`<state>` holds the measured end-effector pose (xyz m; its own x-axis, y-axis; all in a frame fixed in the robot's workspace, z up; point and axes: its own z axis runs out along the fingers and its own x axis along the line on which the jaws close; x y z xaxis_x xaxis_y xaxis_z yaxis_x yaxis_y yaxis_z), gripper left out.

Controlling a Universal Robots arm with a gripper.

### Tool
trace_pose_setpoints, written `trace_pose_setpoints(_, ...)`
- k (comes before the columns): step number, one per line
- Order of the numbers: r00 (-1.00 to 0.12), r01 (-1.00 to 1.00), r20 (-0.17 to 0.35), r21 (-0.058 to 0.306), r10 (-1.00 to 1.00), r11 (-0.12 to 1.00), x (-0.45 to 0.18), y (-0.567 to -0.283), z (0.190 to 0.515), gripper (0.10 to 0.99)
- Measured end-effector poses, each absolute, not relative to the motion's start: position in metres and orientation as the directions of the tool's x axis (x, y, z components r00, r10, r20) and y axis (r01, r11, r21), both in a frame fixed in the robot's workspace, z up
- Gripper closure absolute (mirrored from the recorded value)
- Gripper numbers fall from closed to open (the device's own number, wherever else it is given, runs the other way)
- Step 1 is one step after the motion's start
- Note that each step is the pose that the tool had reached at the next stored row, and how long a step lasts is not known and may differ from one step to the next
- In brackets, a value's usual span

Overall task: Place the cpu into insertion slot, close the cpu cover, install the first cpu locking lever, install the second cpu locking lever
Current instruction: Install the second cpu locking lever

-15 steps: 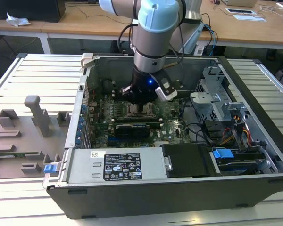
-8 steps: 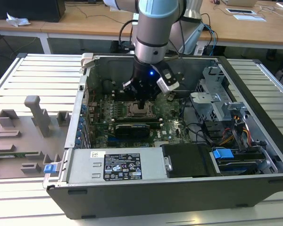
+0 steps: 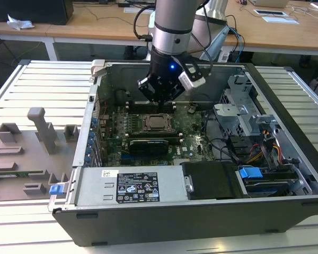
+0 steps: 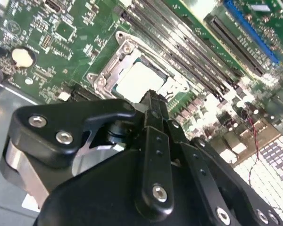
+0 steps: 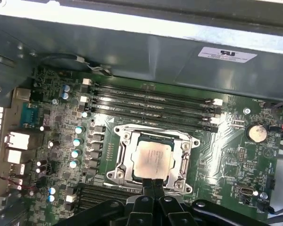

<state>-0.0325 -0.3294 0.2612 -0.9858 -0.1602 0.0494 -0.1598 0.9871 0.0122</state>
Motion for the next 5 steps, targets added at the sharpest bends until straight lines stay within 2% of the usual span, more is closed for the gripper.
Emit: trace_pose_setpoints(5,-0.986,-0.160,0.050,0.012,-0.160,0.987,-0.0325,-0.3295,0.2616,0.980)
